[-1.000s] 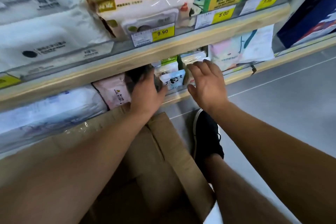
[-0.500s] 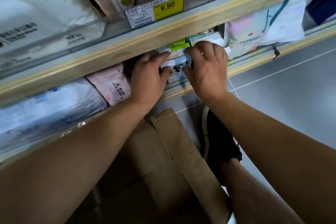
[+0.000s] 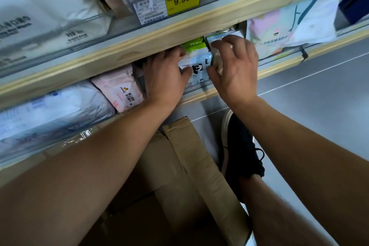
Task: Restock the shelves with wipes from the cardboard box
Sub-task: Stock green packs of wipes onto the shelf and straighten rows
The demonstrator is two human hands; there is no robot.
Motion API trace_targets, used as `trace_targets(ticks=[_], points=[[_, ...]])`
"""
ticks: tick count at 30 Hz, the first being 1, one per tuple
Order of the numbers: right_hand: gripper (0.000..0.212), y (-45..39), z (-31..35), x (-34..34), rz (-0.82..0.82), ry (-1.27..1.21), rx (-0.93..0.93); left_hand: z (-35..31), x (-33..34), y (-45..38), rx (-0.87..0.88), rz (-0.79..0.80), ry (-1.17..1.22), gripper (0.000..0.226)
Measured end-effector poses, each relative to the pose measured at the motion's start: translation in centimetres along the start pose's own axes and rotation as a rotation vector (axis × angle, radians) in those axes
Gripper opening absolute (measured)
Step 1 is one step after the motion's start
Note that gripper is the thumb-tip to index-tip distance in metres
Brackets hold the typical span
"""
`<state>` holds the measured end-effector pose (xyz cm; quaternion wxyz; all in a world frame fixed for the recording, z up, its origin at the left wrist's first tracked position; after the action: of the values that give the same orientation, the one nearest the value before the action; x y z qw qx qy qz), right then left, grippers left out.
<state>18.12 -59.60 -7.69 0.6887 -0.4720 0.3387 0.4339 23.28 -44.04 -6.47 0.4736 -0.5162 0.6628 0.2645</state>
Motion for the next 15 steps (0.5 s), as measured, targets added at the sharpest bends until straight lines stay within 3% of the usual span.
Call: trace_targets(ticks=[8,12,15], points=[[0.043,2.3,-5.1,-2.0,-0.013,-0.138,0.202,-3.7,1.3,0.6,0.184,-0.028,-0.011,0.043],[0.040,1.2,-5.2,-1.3,0.011,-0.256,0.277,-6.1,2.2,-0.9,0.210,0.060,-0.040,0.050],[0.044,0.3,-4.5,-1.0,0.011,-0.331,0.283,-6.1,2.8,-2.1,0.197,0.103,-0.069,0.040]])
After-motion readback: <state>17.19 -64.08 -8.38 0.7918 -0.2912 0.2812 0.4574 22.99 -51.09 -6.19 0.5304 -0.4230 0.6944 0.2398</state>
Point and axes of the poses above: each hand's wrist, its own y-axis away from the middle knuckle, its own x-axis out of the palm, z = x × y, the point moved 2 cm from there along -y, towards the middle knuckle, and after that the axes turned 5 degrees about z, right-handed, at the moved point
